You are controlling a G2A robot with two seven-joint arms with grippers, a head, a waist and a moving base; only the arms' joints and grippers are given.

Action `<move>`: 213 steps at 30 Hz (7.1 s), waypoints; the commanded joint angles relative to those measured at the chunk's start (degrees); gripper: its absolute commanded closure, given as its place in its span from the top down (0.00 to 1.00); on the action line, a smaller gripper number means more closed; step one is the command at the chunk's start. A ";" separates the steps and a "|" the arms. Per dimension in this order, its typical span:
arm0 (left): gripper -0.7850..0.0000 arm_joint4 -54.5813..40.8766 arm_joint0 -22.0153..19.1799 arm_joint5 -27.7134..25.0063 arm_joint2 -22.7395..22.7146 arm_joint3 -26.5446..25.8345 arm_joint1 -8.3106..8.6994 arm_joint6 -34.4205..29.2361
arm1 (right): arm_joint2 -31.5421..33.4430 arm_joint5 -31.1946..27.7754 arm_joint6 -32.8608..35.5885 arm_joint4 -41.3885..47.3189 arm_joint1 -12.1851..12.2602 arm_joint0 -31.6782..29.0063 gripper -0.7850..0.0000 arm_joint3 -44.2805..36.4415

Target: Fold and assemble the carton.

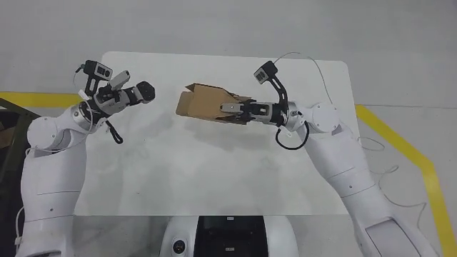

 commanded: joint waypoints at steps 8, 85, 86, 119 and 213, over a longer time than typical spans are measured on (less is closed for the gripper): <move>1.00 0.24 -1.12 -0.21 1.62 0.33 0.05 -0.21 | -0.31 0.21 0.26 0.60 -0.08 0.15 0.00 0.19; 1.00 -2.48 -0.04 4.97 8.68 -4.05 1.76 -3.86 | -9.08 -0.84 4.85 11.45 -4.32 3.47 0.00 9.55; 1.00 -2.43 0.02 5.43 8.80 -4.03 1.82 -4.36 | -9.06 -1.09 4.27 11.48 -4.40 3.52 0.00 9.73; 0.03 0.23 -0.43 5.45 11.13 -3.98 2.87 -7.54 | -10.01 -0.62 4.87 9.11 -5.81 6.67 0.06 13.38; 0.00 -5.22 1.10 3.05 9.34 -2.72 4.38 -1.71 | -5.87 -9.84 -3.77 5.09 -4.93 1.92 1.00 0.53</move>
